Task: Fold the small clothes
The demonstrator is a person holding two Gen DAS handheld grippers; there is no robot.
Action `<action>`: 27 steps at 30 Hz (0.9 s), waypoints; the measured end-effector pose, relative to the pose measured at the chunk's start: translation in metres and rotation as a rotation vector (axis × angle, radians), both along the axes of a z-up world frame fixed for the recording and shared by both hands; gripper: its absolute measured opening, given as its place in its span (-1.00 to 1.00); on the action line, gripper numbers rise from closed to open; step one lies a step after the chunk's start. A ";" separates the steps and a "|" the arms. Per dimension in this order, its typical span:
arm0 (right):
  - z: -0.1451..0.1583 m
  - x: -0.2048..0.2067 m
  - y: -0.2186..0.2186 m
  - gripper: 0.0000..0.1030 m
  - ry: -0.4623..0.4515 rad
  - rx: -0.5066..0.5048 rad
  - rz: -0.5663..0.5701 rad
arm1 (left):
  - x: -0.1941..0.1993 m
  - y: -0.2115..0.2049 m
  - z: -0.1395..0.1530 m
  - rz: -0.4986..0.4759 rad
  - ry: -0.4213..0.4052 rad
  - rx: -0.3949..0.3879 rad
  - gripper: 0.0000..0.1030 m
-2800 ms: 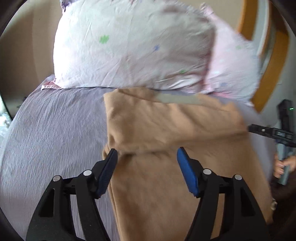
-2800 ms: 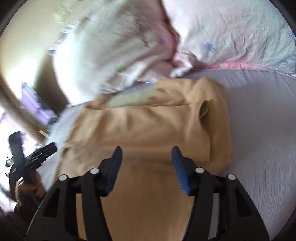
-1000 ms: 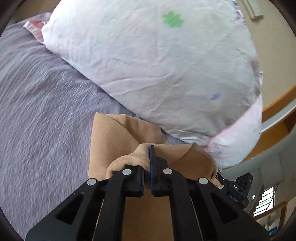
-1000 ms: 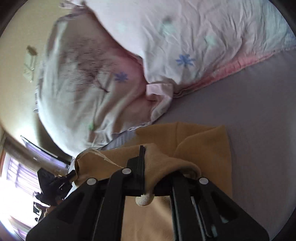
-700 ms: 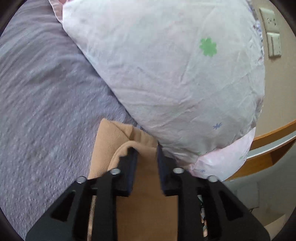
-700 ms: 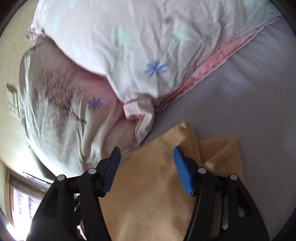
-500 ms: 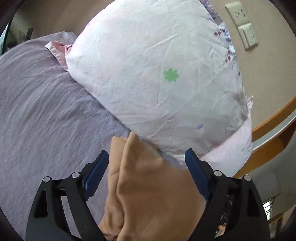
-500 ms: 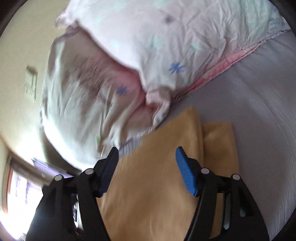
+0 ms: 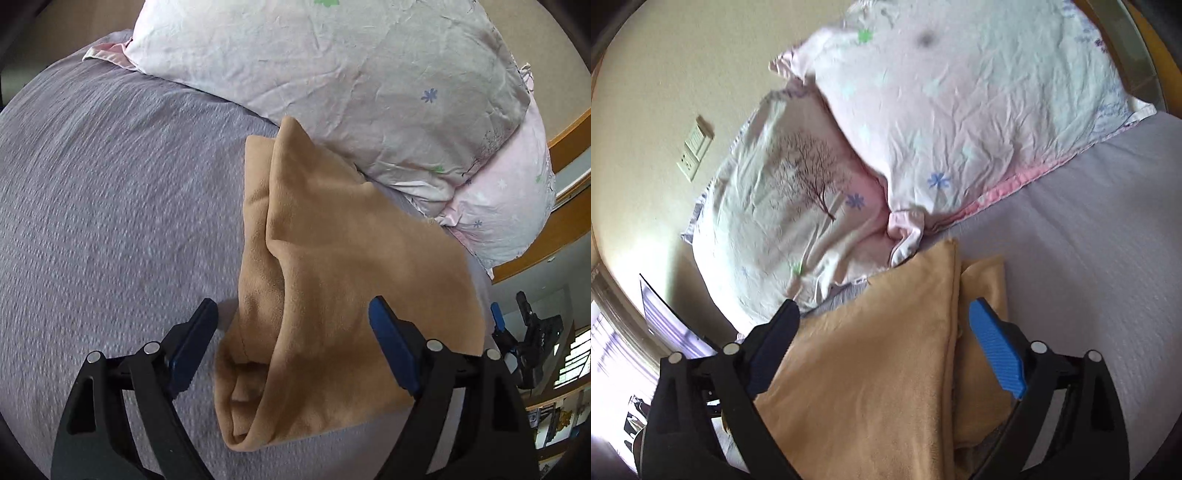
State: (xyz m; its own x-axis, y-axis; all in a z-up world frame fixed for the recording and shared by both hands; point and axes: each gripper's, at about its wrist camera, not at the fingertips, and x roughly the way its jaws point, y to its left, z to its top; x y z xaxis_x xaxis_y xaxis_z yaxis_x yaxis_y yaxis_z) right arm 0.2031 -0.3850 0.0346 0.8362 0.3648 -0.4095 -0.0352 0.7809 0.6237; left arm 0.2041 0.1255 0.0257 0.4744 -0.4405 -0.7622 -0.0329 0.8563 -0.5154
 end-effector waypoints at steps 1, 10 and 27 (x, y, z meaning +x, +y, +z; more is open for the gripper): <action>0.000 0.000 -0.002 0.84 0.017 0.011 -0.005 | 0.001 -0.002 0.000 0.028 0.007 0.013 0.42; 0.001 0.000 -0.004 0.84 0.033 0.043 -0.025 | 0.007 0.006 0.008 0.069 0.055 -0.379 -0.68; 0.004 -0.025 -0.055 0.82 0.013 0.028 -0.255 | 0.040 -0.274 0.061 -0.556 -0.005 -0.582 -0.13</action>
State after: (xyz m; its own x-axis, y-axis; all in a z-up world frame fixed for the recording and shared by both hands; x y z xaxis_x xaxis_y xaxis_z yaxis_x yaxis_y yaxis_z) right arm 0.1782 -0.4401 0.0382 0.8974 0.1539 -0.4134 0.1691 0.7456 0.6445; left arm 0.2443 -0.1480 0.0872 0.0719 -0.9391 -0.3362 0.3231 0.3408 -0.8829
